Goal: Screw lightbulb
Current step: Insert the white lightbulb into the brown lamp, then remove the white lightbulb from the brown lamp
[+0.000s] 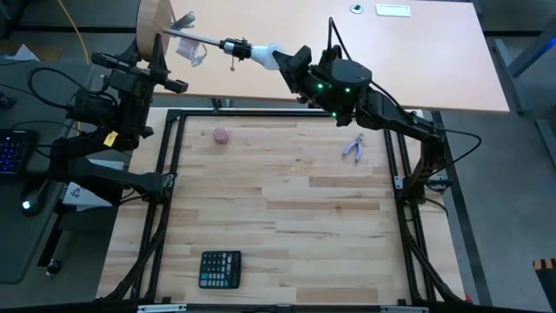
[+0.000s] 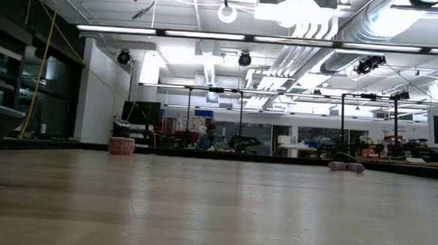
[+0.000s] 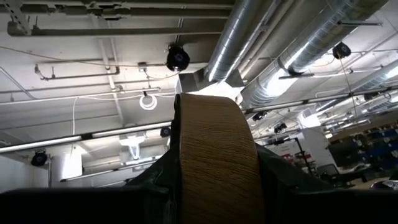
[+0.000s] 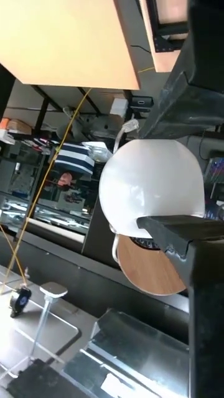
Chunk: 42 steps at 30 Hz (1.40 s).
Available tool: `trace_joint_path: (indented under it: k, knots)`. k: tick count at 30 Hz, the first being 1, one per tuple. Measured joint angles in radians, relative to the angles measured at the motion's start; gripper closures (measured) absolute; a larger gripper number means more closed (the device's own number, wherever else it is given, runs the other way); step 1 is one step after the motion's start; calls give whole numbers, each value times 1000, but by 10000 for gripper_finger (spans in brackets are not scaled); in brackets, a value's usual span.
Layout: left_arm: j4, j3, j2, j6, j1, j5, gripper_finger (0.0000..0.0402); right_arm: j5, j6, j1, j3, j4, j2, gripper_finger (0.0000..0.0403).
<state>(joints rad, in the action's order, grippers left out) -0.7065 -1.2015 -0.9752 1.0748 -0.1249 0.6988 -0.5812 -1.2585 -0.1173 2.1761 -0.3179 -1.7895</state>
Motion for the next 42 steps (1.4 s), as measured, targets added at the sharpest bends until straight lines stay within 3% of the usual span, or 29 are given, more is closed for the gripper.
trace_joint_path:
  k: [6,15,19,28,35,39,42]
  knots:
    - [-1,-1,0,-14,0,1,286,2,117,6,1,9,1,211]
    - [20,2,-4,-32,2,-3,286,34,167,7,1,-3,0,86]
    - [28,4,-9,-40,3,-7,286,41,171,8,0,-17,-1,51]
    - [25,3,0,-27,2,68,286,48,249,7,0,-19,24,44]
    - [26,2,31,-74,-46,246,286,32,309,7,1,-53,63,43]
    - [70,2,47,-166,-73,385,286,33,395,7,2,-75,84,43]
    - [224,1,67,-325,-79,405,286,37,491,7,2,-129,112,43]
